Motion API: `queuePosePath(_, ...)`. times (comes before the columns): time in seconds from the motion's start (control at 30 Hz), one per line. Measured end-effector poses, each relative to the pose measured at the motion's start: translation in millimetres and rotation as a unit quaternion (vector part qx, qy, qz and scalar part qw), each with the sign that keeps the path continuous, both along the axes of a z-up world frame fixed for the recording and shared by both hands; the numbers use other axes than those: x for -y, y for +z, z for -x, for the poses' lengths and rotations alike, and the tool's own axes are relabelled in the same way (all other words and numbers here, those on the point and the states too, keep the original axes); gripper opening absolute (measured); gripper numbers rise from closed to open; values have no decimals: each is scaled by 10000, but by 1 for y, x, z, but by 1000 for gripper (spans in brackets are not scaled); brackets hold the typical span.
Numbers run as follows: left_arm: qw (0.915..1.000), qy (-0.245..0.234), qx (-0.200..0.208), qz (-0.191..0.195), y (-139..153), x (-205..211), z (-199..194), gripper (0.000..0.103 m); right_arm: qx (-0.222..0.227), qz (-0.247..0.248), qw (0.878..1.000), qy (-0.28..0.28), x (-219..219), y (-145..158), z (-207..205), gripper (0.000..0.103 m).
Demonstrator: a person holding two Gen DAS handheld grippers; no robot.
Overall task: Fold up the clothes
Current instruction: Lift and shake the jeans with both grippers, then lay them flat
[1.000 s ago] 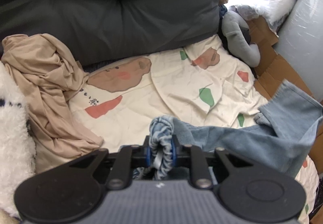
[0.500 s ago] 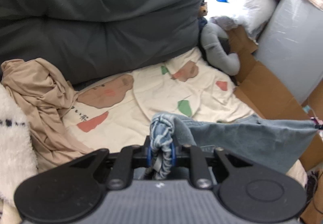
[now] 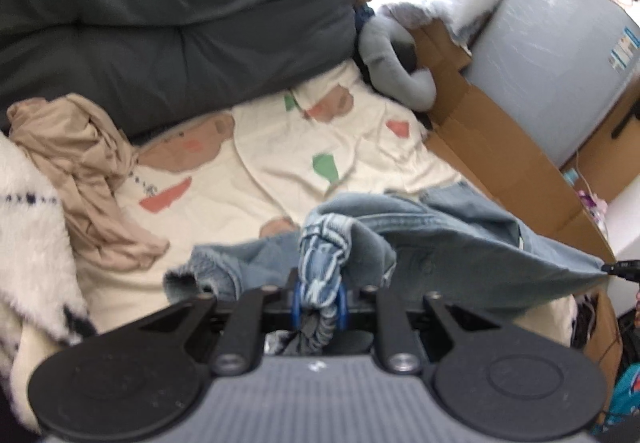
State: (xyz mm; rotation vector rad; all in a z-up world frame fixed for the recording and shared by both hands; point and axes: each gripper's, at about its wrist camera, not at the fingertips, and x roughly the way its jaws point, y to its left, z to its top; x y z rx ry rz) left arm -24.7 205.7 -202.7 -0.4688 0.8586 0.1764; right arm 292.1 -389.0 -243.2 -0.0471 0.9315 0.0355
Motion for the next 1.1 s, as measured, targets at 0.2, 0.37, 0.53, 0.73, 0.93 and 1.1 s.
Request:
queuePosePath(0.2, 9983, -17, -452, 379, -16, 3, 27, 17, -351, -81, 9984, -445, 33, -29, 35, 1)
queuePosePath(0.37, 9939, -193, -911, 585, -33, 8, 41, 17, -662, -133, 9949, -752, 52, -49, 58, 2)
queuePosePath(0.53, 9855, -460, -1409, 830, -40, 7, 55, 23, -888, -29, 9915, -946, 57, -55, 68, 4)
queuePosePath(0.73, 9817, -389, -1477, 1140, -24, -2, 78, 22, -831, 45, 9938, -733, 44, -43, 67, 5)
queuePosePath(0.93, 9880, -48, -1315, 804, -17, -23, 61, 23, -685, -168, 9968, -378, 12, -31, 48, 6)
queuePosePath(1.1, 9924, 70, -1106, 529, -23, -37, 34, 38, -544, -260, 9982, 14, -21, -26, 25, 28)
